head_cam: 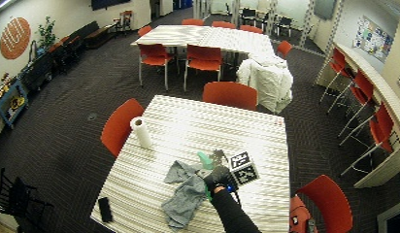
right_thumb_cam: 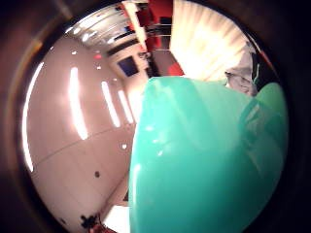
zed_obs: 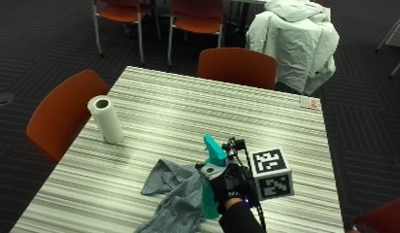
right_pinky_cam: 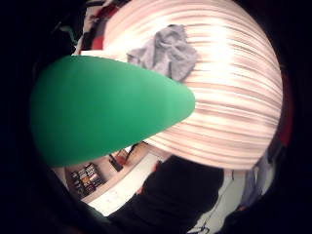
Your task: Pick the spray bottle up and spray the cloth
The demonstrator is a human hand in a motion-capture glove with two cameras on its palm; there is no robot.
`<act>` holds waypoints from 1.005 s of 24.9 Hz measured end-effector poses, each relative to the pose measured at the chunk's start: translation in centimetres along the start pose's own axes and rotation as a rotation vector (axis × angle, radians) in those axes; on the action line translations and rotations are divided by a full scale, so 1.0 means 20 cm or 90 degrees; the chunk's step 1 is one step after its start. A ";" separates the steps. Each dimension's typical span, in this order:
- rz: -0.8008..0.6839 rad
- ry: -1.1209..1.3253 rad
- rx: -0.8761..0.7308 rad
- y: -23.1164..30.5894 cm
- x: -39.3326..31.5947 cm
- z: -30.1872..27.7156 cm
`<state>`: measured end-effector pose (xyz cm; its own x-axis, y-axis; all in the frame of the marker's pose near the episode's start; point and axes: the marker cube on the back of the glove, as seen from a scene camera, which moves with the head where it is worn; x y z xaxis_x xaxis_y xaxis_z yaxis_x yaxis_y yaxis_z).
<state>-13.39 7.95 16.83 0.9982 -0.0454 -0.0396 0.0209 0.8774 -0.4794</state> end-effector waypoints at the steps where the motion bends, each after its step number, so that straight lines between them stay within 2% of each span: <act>1: -0.026 -0.027 0.009 0.01 0.00 -0.01; 5: -0.079 -0.066 0.031 0.03 0.02 -0.03; 14: -0.088 -0.048 0.044 0.02 -0.01 -0.03; 25: -0.130 -0.052 0.038 -0.03 -0.15 0.12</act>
<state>-16.18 8.63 19.36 0.9739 -0.1889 0.1256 0.2246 0.8809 -0.4166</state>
